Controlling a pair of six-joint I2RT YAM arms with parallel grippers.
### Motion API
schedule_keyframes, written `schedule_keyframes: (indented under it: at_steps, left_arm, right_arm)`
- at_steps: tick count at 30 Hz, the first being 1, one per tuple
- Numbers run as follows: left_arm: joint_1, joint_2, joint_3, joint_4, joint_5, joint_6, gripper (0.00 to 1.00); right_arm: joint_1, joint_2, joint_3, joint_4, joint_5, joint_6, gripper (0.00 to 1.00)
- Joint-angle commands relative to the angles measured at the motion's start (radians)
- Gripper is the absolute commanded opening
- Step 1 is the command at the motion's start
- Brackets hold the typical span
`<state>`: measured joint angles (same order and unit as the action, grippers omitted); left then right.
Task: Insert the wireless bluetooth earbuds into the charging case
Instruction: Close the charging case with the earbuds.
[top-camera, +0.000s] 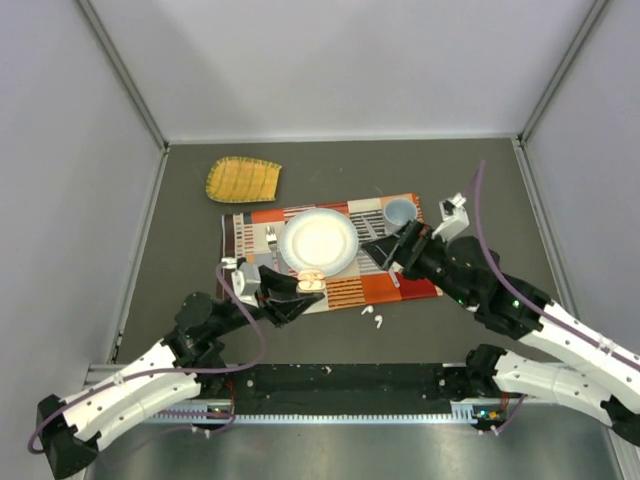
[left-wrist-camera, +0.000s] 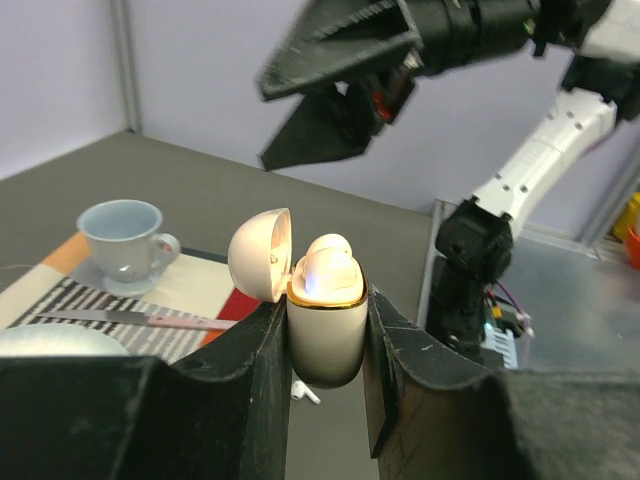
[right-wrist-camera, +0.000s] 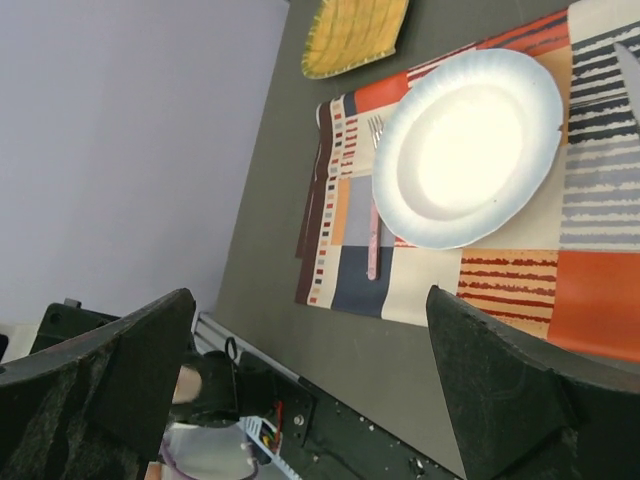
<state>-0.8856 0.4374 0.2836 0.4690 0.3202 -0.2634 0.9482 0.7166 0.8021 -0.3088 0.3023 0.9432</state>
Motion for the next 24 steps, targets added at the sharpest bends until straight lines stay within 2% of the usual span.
schedule_keyframes:
  at_steps: [1,4,10,24]
  left_arm:
    - [-0.007,0.081,0.080,0.049,0.141,0.003,0.00]
    - [-0.016,0.118,0.092,0.069,0.175,0.021,0.00]
    - [-0.023,0.158,0.112,0.066,0.194,0.032,0.00]
    - [-0.027,0.170,0.085,0.108,0.129,0.024,0.00]
  right_arm:
    - [-0.006,0.168,0.164,-0.024,-0.135,-0.073,0.99]
    - [-0.008,0.237,0.201,-0.013,-0.216,-0.067,0.99]
    - [-0.002,0.293,0.203,0.017,-0.282,-0.043,0.99]
    - [0.110,0.337,0.149,0.000,-0.282,-0.049,0.99]
